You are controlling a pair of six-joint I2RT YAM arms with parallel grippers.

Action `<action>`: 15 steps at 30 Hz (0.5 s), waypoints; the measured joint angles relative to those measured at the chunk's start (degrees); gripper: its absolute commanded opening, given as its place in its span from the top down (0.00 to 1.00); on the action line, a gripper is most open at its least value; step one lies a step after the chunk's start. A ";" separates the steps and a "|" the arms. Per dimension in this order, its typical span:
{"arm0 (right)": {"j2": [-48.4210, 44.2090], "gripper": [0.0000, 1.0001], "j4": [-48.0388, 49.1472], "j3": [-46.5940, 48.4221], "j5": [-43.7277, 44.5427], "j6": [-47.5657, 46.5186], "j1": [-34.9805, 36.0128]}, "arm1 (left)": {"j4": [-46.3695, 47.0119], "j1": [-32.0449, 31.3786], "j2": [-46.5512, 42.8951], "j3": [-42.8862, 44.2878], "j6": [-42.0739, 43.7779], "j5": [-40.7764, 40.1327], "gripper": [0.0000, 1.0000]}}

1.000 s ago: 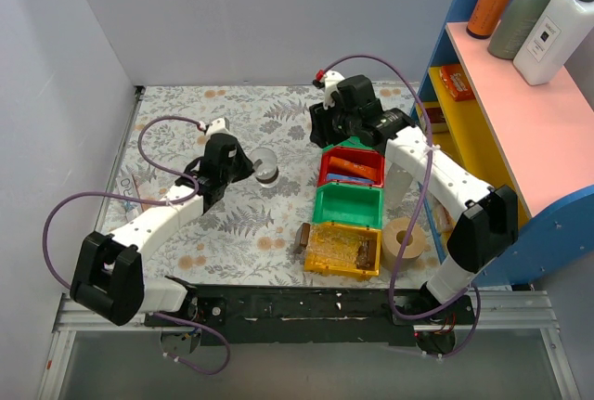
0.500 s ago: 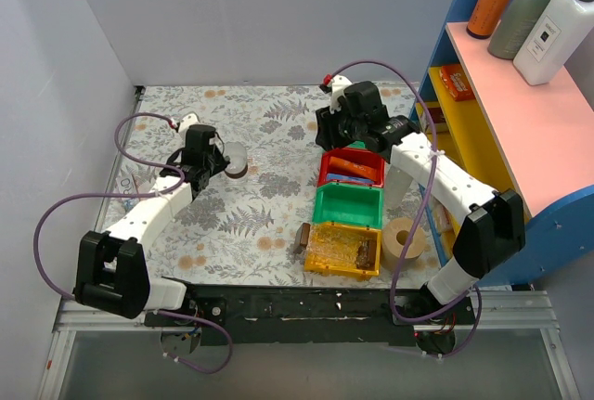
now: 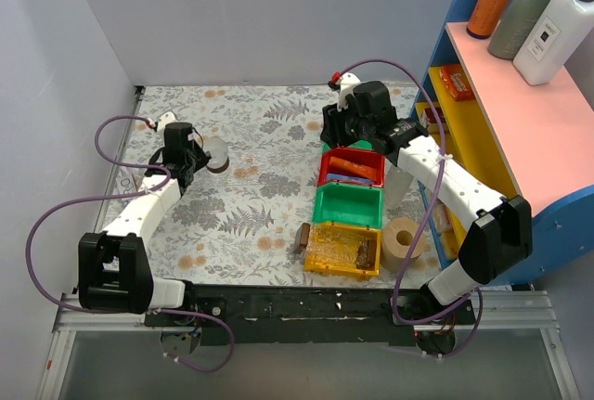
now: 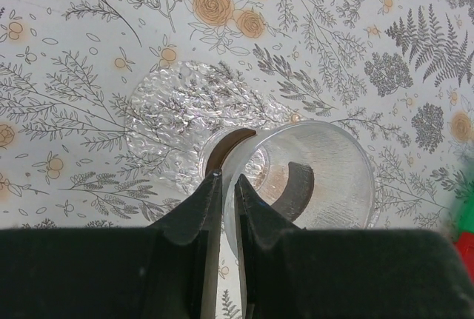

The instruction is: Prepare toiletry sets of a toothbrush and toothpaste on the tray

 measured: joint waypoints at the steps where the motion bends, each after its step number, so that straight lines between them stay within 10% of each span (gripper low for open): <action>1: -0.04 0.48 0.09 -0.15 -0.02 0.00 -0.07 | 0.50 0.42 0.02 -0.22 0.15 0.22 1.00; 15: -0.26 0.48 0.24 -0.42 -0.24 0.00 -0.24 | 4.52 6.97 1.42 -1.81 2.64 5.38 1.00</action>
